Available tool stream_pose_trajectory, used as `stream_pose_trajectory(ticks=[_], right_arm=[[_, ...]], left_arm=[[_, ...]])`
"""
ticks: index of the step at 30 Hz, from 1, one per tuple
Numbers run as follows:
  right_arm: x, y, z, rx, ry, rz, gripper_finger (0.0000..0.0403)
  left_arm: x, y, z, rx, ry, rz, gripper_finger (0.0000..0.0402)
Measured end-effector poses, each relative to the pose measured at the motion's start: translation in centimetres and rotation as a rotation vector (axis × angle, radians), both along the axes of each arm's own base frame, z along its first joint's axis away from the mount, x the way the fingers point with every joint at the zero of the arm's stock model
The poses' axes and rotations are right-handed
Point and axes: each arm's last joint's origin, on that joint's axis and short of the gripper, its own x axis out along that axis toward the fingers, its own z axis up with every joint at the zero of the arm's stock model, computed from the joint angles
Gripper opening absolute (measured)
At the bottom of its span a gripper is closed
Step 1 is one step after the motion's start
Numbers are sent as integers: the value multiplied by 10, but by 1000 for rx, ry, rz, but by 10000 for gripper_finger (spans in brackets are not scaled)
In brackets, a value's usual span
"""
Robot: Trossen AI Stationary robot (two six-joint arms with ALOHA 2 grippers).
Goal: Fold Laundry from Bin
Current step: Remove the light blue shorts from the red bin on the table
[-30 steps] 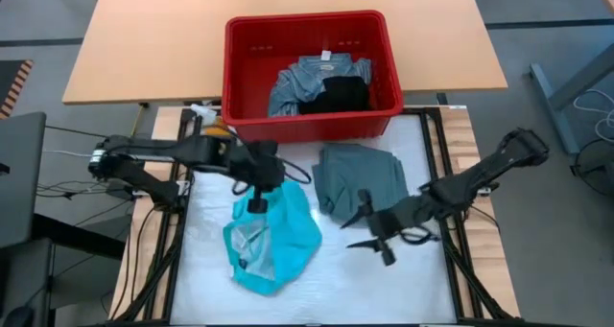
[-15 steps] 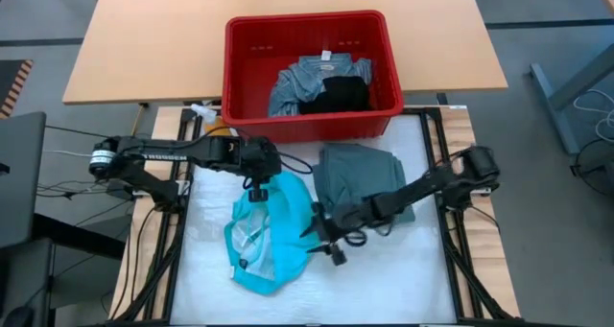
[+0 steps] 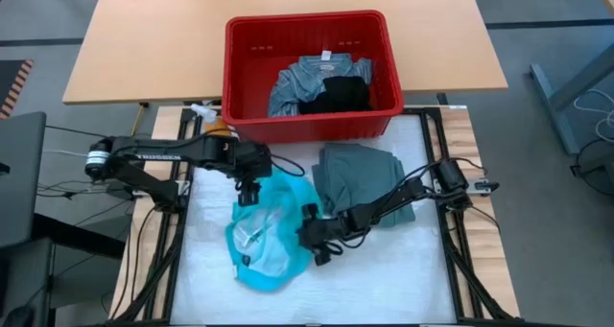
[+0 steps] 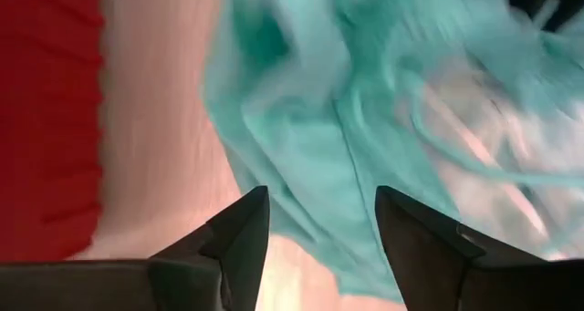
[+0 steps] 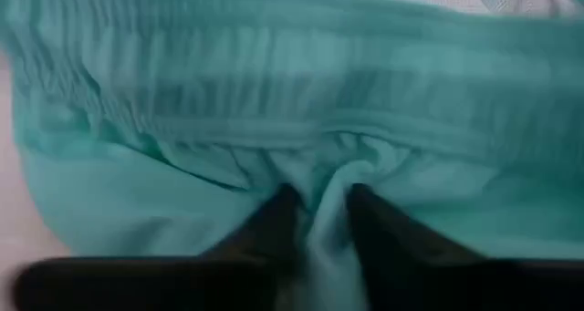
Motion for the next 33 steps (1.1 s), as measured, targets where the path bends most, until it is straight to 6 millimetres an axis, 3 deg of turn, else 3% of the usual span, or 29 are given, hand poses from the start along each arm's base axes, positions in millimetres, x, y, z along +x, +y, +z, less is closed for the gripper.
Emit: stream_pose_trajectory(ticks=[3, 4, 7, 10, 15, 18, 22, 27, 33], right_arm=[[-5, -2, 11, -9, 20, -3, 36], [-7, -3, 17, -8, 21, -4, 22], [-16, -2, 39, -3, 21, 0, 24], [-33, 0, 55, -4, 23, 17, 22], [-59, -8, 49, 33, 20, -11, 16], [-68, -15, 42, 66, -7, -44, 21], [-76, -21, 35, 96, -20, -77, 20], [-79, -25, 31, 122, -31, -106, 17], [-76, -27, 33, 115, -61, -98, 18]], left_arm=[[-11, -7, 6, -17, 12, 28, 192], [-14, -10, 8, -25, 7, 43, 192], [-20, -22, 3, -54, -53, 66, 192], [-25, -37, -19, -84, -129, 42, 192], [-34, -54, -64, -141, -134, 120, 192], [-41, -60, -78, -107, -118, 190, 192], [-44, -70, -75, -27, -151, 200, 192], [-47, -84, -64, -76, -199, 205, 192], [-50, -95, -80, -40, -161, 290, 192]])
